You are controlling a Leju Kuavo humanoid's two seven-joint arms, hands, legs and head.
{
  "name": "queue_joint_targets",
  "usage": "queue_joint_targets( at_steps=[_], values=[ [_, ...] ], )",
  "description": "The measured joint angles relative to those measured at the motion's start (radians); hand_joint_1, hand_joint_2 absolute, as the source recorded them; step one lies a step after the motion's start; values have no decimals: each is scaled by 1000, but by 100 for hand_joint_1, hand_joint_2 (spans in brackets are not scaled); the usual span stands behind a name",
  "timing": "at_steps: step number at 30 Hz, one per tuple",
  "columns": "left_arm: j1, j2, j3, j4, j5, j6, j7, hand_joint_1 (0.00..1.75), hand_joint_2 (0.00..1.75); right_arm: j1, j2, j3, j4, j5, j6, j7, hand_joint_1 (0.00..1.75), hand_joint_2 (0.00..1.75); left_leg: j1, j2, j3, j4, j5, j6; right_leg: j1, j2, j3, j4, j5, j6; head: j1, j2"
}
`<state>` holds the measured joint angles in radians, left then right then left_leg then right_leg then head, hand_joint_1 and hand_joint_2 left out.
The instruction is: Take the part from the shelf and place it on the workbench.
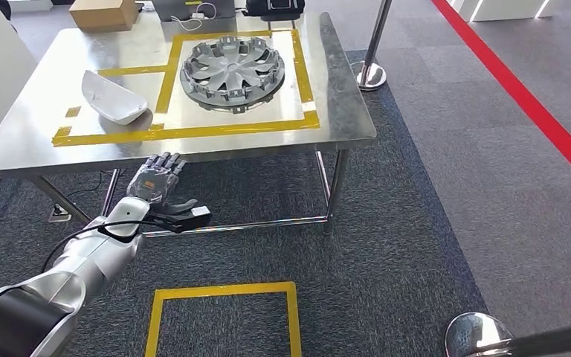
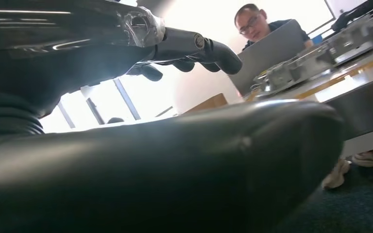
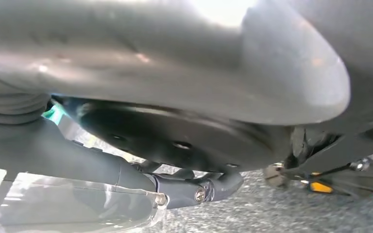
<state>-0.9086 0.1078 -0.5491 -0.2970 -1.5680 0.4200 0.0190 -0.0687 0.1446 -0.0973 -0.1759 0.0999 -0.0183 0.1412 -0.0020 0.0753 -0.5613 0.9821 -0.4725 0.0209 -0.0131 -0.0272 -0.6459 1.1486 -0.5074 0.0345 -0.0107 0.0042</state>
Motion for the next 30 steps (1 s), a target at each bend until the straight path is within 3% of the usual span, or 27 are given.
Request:
queue_joint_targets(
  at_steps=[1,3,5,7,9,11,12,13,14,16,18,20,22,23,25,27,28,30],
  values=[
    [-1,0,0,0,0,0,-1,0,0,2,-2,0,0,0,0,0,0,0,-1,8,-4,9,-4,-6,0,-15,32,-59,17,-3,2,0],
    [-2,-2,0,0,0,-1,-5,0,0,5,-2,-1,0,0,0,0,0,0,-6,23,-11,21,-9,-16,3,-28,51,-103,23,-17,3,0],
    [-2,-6,-1,0,0,-3,-8,0,0,5,-1,-1,0,-1,1,0,0,0,-5,33,-14,24,-10,-23,3,-6,45,-102,28,-33,3,0],
    [-3,-12,-2,-1,0,-5,-10,0,0,4,0,-2,0,-1,3,0,0,0,1,0,-27,52,-35,-33,-1,12,43,-104,34,-44,3,0],
    [-3,-13,-3,0,0,-6,-10,0,0,2,0,-2,0,-2,4,0,0,0,6,-52,-74,157,-96,-42,-5,30,38,-105,39,-52,2,0],
    [1,-12,-4,4,0,-9,-11,0,0,0,0,-2,0,-2,5,0,0,0,7,-69,-133,283,-145,-45,-5,53,32,-105,43,-55,1,0],
    [4,-13,-4,5,0,-11,-12,0,0,0,0,-3,0,-3,6,0,0,0,8,-70,-145,309,-146,-44,-5,64,31,-105,45,-56,2,0],
    [5,-13,-4,6,0,-13,-14,0,0,0,0,-3,0,-3,7,0,0,0,8,-72,-138,294,-128,-43,-5,77,30,-104,47,-55,2,0],
    [4,-14,-4,6,0,-16,-16,0,0,-1,1,-4,0,-3,8,0,0,0,9,-78,-110,239,-95,-40,-6,89,30,-105,48,-53,2,0],
    [0,-14,-5,6,0,-19,-20,0,0,-4,3,-6,0,-3,9,1,0,0,11,-117,-38,99,-38,-32,-6,112,29,-104,53,-46,2,0],
    [-3,-13,-6,6,1,-20,-22,0,0,-7,4,-7,0,-3,10,2,0,0,10,-149,-1,29,-26,-27,-9,130,21,-105,59,-35,1,0],
    [-4,-13,-7,6,3,-20,-24,0,0,-6,5,-9,0,-1,10,3,0,0,7,-142,1,21,-24,-21,-13,145,14,-110,69,-19,-2,0],
    [-5,-17,-8,5,6,-19,-27,0,0,-5,4,-10,0,1,10,4,0,0,9,-126,1,12,-11,-9,-10,123,3,-95,55,-9,0,0],
    [-5,-18,-8,5,6,-19,-29,0,0,-6,3,-10,0,1,10,4,0,0,11,-117,0,8,-5,-3,-7,99,-12,-61,29,-7,2,0],
    [-1,-17,-8,6,6,-18,-34,0,0,-6,1,-10,0,3,11,5,0,0,9,-101,-7,7,3,6,-3,54,-61,62,-47,-4,5,0],
    [3,-15,-8,7,7,-18,-37,0,0,-6,1,-10,0,6,11,6,0,0,6,-86,-18,10,9,8,-3,43,-91,158,-87,-2,5,0],
    [4,-15,-8,7,7,-18,-38,0,0,-6,1,-10,0,8,11,6,0,0,5,-80,-24,12,12,8,-3,41,-79,155,-81,-3,5,0],
    [3,-15,-8,7,7,-18,-39,0,0,-4,-1,-11,0,10,11,8,0,0,5,-72,-34,20,15,5,-3,40,-4,42,-35,-9,5,0]
  ],
)
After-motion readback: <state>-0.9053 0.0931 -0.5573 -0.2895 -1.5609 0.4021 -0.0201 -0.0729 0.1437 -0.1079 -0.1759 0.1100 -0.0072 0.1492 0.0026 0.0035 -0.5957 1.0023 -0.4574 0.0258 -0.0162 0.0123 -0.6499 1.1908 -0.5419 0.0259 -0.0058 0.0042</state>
